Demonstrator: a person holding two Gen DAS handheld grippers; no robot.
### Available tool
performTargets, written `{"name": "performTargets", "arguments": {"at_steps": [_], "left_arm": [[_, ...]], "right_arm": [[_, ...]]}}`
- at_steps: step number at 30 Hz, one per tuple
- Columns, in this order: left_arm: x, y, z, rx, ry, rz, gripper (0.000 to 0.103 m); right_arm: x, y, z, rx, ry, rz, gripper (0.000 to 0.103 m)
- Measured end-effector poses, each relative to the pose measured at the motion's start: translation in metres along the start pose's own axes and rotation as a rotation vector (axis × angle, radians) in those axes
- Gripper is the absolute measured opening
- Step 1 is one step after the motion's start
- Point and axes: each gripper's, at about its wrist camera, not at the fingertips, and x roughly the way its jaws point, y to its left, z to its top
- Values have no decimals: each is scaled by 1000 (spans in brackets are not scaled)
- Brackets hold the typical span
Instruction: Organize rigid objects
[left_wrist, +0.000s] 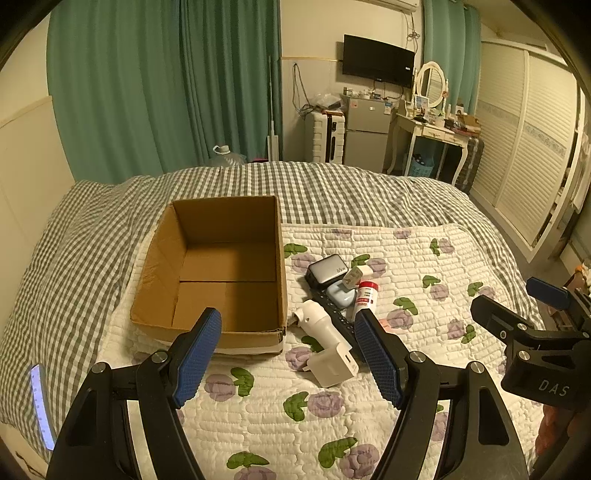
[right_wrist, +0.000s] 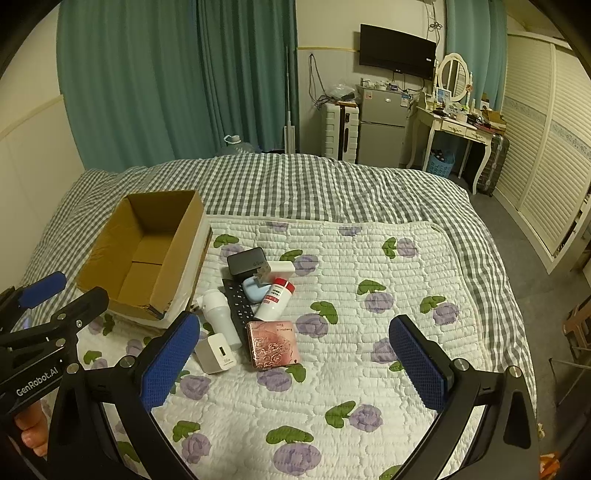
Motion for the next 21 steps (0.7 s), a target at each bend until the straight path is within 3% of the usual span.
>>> {"name": "performTargets", "arguments": {"at_steps": [21], "left_arm": [[-3, 3, -2, -15, -6, -9, 77]], "right_arm": [[-4, -1, 0, -3, 0, -4, 103]]}}
